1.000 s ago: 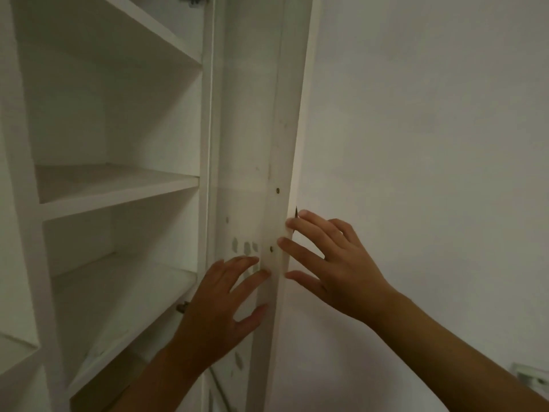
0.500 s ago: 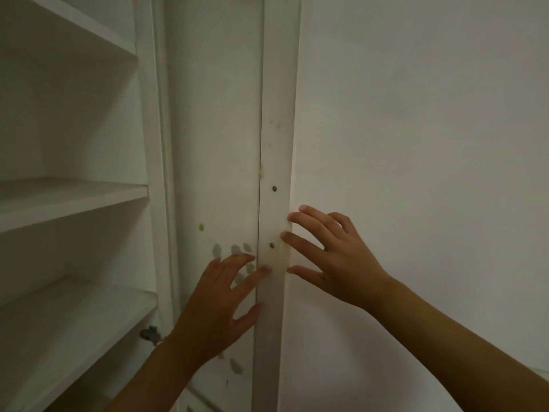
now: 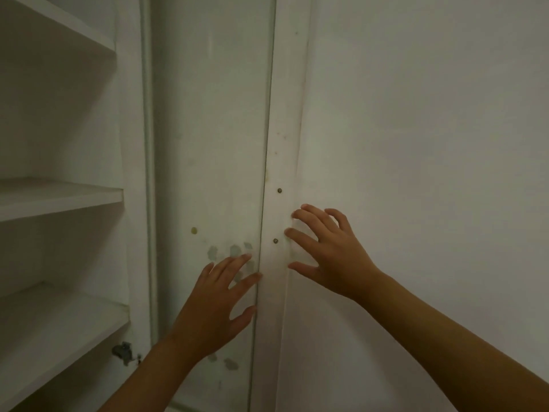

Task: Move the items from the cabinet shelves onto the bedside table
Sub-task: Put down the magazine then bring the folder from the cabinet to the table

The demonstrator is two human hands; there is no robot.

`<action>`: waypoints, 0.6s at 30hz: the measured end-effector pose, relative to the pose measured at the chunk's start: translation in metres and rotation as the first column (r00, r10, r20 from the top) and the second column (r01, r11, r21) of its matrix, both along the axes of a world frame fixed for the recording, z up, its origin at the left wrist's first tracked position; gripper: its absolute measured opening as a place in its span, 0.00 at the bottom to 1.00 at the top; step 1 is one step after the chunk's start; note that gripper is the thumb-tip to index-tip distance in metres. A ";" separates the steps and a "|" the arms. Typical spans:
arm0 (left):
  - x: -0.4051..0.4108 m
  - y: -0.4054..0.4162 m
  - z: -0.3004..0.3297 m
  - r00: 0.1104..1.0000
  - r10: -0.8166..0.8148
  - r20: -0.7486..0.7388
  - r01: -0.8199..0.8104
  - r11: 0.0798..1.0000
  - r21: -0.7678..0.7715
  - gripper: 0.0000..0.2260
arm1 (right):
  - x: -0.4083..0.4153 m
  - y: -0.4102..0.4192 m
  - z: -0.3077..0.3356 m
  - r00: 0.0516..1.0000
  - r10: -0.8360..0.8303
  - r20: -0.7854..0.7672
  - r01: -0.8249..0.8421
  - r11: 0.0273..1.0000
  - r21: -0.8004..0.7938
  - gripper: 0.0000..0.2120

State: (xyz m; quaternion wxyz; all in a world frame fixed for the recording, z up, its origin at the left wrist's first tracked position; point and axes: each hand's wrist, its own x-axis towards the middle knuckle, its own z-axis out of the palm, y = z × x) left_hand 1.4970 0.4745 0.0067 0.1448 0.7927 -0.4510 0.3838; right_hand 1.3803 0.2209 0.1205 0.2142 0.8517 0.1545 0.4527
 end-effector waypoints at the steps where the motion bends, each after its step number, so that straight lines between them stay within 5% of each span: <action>1: 0.003 -0.003 -0.001 1.000 0.011 -0.007 -0.011 1.000 -0.001 0.27 | 0.003 -0.004 0.000 1.000 0.007 -0.006 -0.007 1.000 0.011 0.28; 18: -0.013 0.005 -0.006 0.989 0.114 -0.097 -0.115 0.993 -0.009 0.26 | 0.016 0.000 -0.023 0.986 0.154 0.068 -0.161 0.981 0.110 0.23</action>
